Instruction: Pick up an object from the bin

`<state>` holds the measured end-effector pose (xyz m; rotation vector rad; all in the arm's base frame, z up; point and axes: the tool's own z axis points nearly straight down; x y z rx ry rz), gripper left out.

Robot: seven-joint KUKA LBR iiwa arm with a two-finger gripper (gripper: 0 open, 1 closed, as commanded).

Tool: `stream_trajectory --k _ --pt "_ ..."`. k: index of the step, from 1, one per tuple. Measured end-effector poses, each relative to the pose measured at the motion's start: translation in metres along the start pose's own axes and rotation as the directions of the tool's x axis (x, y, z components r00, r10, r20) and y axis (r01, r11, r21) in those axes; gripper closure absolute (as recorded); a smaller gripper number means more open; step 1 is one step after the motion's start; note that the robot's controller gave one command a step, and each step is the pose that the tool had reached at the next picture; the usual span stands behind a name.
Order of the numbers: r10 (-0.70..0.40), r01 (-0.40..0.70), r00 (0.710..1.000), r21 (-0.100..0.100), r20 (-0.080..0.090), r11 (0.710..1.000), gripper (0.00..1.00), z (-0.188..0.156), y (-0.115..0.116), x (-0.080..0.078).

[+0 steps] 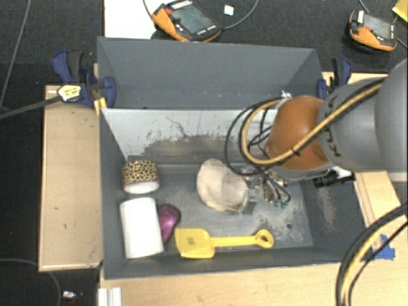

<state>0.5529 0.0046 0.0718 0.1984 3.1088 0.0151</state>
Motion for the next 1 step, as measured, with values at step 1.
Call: stream_trajectory --k 1 --pt "-0.011 0.011 1.0 0.002 -0.002 1.0 1.0 -0.0039 0.0032 0.0038"
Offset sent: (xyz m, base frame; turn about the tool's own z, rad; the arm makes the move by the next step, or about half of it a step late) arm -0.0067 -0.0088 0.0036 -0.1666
